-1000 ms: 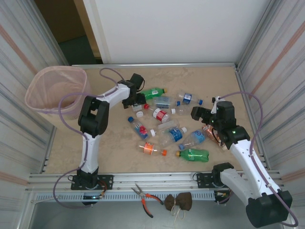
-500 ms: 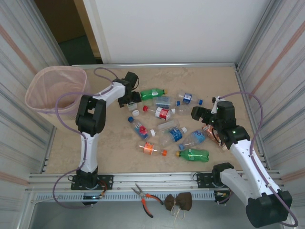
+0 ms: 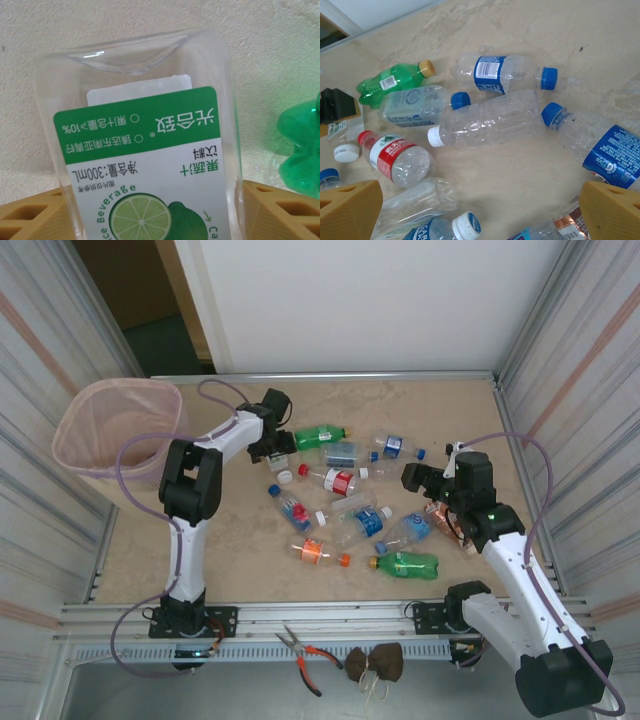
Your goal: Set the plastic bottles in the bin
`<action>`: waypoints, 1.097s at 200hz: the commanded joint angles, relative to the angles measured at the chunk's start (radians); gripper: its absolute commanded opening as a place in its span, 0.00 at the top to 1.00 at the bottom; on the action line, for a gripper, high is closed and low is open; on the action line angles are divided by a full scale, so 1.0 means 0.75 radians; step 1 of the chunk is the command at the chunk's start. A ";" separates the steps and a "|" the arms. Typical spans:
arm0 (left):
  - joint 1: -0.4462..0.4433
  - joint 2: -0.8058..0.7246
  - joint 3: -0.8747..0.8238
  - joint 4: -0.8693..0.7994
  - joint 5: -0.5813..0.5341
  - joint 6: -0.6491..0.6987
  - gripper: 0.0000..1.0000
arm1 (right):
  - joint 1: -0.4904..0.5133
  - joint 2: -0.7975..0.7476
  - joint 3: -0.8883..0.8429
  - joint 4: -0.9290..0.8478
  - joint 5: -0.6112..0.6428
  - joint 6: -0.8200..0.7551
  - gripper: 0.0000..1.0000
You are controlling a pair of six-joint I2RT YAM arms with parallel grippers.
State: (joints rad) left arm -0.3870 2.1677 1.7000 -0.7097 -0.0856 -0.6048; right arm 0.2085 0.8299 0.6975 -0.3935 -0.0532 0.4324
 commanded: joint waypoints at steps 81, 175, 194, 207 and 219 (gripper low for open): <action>0.014 -0.126 0.012 -0.040 -0.025 0.041 0.34 | -0.012 -0.026 0.019 -0.009 -0.004 -0.037 0.01; 0.025 -0.404 0.091 -0.099 -0.062 0.089 0.34 | -0.012 -0.043 0.023 -0.016 -0.002 -0.037 0.01; 0.032 -0.468 0.122 -0.121 -0.076 0.097 0.34 | -0.013 -0.041 0.023 -0.016 -0.003 -0.037 0.01; 0.045 -0.505 0.151 -0.146 -0.072 0.099 0.34 | -0.012 -0.039 0.020 -0.010 -0.004 -0.037 0.01; 0.054 -0.534 0.188 -0.168 -0.076 0.106 0.34 | -0.012 -0.033 0.021 -0.006 -0.008 -0.037 0.01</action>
State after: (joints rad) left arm -0.3679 1.8442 1.7744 -0.7803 -0.1135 -0.5529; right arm 0.2070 0.8158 0.6975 -0.3946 -0.0532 0.4324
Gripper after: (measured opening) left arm 0.658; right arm 0.994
